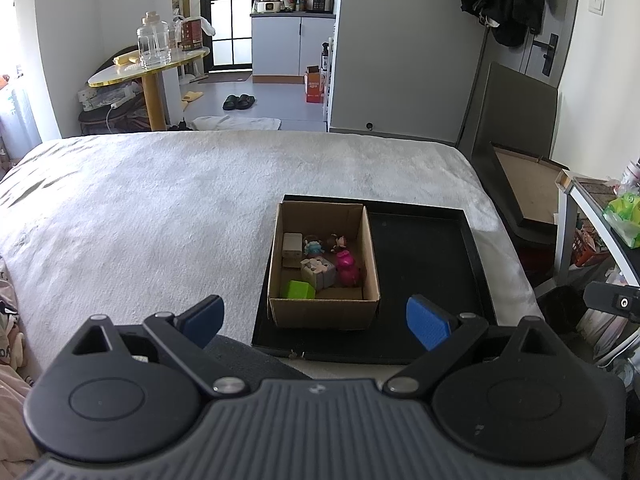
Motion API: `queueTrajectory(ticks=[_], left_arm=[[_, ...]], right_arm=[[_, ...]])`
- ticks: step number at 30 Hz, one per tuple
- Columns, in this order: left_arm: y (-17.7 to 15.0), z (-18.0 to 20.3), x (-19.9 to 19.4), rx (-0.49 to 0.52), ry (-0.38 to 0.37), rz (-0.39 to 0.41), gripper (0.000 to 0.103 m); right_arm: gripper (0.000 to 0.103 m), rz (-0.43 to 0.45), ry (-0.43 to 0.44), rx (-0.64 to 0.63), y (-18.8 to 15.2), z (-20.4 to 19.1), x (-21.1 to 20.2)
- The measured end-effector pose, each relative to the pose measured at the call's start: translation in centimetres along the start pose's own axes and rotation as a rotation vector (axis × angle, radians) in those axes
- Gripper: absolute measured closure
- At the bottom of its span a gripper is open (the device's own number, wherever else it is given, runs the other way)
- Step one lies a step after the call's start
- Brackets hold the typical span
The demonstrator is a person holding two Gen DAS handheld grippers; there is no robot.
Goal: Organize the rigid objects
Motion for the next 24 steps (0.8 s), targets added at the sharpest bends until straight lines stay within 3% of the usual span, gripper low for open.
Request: queueTrajectory(ticks=[24], left_arm=[[0.06,-0.12,0.07,0.012,-0.014,-0.006,0.006]], right_arm=[[0.0,0.001,0.001,-0.016,0.21,-0.36,-0.02]])
Point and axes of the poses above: each gripper's, at about its wrist camera, not at the fingertips, and x roughly the way its jaws point, z to its right, y to its top, the point moved 10 cm from there along x, roughly the way its jaws point, and after that the axes turned 14 degrees about -y, right-handed, at the moved point
